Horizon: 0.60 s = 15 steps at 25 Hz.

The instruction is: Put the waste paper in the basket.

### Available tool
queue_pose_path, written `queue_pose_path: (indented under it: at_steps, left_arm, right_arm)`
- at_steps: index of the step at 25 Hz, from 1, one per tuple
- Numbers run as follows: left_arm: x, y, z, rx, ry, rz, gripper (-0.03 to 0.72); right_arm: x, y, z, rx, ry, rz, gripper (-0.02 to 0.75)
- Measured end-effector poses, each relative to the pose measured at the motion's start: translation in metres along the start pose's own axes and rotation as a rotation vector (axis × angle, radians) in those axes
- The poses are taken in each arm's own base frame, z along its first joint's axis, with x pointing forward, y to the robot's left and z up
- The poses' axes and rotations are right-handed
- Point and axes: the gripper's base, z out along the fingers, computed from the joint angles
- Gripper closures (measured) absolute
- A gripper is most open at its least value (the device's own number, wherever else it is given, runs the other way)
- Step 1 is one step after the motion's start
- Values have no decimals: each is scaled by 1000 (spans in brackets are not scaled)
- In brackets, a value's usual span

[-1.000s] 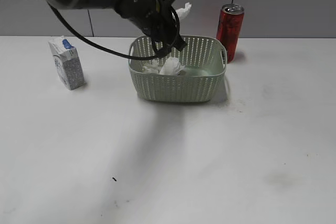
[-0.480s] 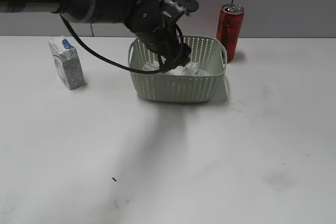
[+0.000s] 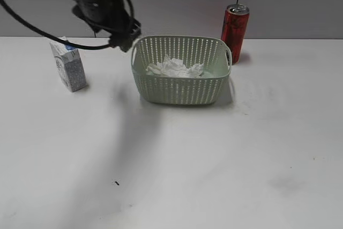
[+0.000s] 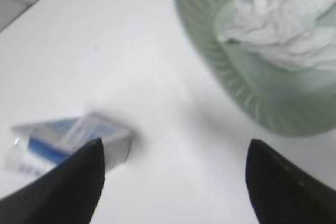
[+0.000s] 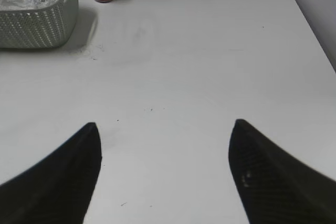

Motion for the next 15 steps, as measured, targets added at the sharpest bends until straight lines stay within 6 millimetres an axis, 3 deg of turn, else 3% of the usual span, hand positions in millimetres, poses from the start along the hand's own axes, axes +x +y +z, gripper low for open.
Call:
queue_pose_path:
  at_steps: [5,9,12,15]
  left_arm:
    - [33,65,-25,58,145,-235,80]
    - [57,118,-43,28,150,-382,93]
    - [72,143,-67,-11,113,-453,95]
    - [91,153,-85,-30,103,-499,101]
  right_arm:
    - [0,0,0,-1,0,1,167]
    - [0,0,0,-1,0,1,167]
    - [0,0,0,-1,0,1,167]
    - [0,0,0,-1,0,1,167]
